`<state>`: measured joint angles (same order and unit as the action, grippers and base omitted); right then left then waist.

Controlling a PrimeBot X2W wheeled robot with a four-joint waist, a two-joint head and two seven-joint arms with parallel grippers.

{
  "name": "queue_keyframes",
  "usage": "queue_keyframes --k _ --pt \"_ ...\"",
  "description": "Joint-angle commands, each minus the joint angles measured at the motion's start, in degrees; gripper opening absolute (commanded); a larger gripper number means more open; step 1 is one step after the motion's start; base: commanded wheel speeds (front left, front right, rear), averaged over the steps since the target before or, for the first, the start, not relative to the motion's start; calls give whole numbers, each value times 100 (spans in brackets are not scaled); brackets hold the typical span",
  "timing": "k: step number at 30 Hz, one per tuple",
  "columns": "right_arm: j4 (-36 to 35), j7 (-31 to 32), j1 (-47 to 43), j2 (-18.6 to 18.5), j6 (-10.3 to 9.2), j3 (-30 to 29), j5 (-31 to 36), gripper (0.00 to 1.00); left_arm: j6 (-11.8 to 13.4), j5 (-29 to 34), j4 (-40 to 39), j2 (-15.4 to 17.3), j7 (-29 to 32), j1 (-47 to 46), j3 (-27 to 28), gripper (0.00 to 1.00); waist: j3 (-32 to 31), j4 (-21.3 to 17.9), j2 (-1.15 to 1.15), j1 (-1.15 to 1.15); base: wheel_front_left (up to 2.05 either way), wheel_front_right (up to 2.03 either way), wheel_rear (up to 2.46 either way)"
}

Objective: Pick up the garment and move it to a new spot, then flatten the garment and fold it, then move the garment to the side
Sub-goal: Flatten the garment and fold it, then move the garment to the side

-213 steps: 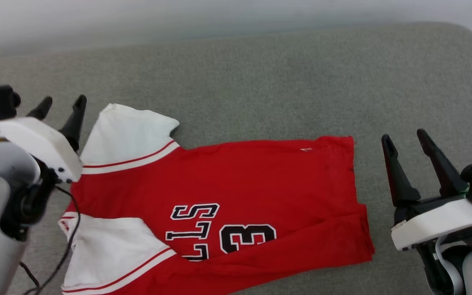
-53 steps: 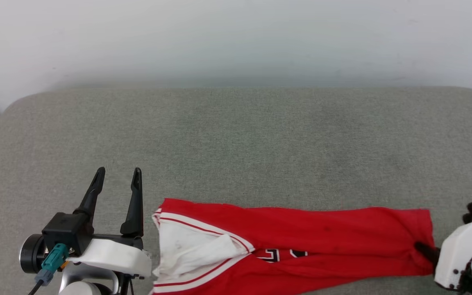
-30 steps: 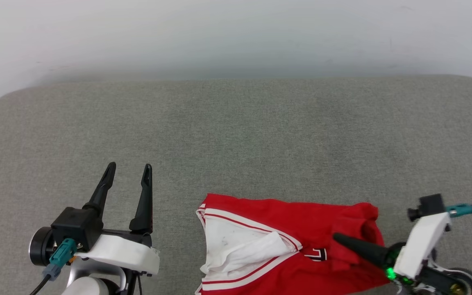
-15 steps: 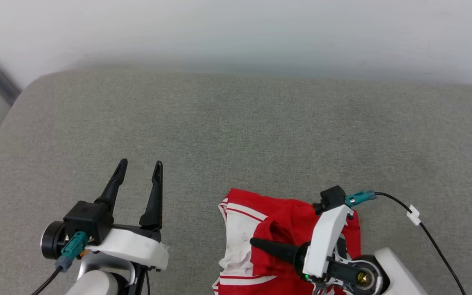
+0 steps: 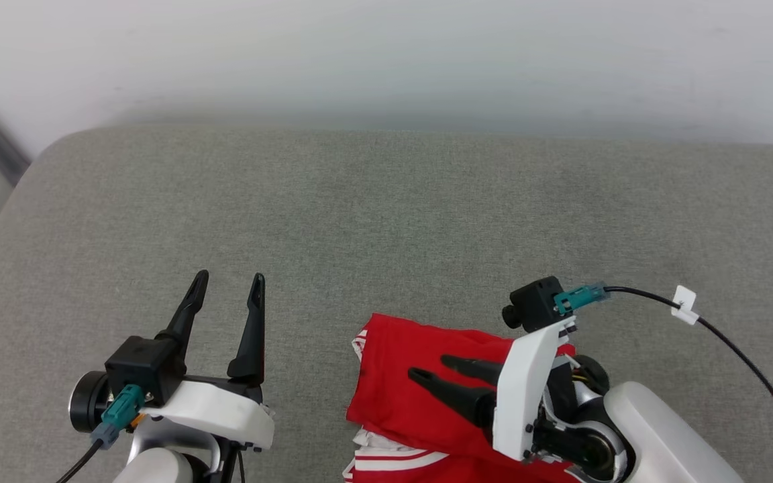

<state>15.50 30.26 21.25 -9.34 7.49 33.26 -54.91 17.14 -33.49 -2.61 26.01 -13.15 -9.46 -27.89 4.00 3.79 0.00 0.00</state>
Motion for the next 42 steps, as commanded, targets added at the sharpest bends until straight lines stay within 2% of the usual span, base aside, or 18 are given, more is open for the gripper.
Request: queue_keyframes --k 1,5,10,16,19,29,42 --pt "-139 -105 -26 -201 0 41 310 100 30 -2 10 1 -30 73 11 100 -62 -83 0 0 0 0 0" --pt "-365 -556 -214 -626 -1 -284 1268 100 56 -25 24 0 -46 122 21 100 -142 -194 0 0 0 0 0" --pt "-589 -1133 -737 -800 -1 -1361 2447 100 108 -41 62 -1 -74 234 56 100 -236 -312 0 0 0 0 0" --pt "-1238 -1976 -1541 -430 -1 -2988 3551 100 163 -27 139 0 -117 398 136 100 -342 -420 0 0 0 0 0" --pt "-1626 -2381 -1900 -141 -1 -3452 3875 100 195 5 174 2 -142 488 158 100 -395 -464 0 0 0 0 0" --pt "-2214 -2910 -2708 371 -1 -3643 4335 100 229 117 363 -12 -180 754 199 100 -536 -566 0 0 0 0 0" --pt "-2524 -2792 -2889 533 -1 -3596 4541 100 157 244 419 -126 -213 927 486 100 -574 -577 0 0 0 0 0"
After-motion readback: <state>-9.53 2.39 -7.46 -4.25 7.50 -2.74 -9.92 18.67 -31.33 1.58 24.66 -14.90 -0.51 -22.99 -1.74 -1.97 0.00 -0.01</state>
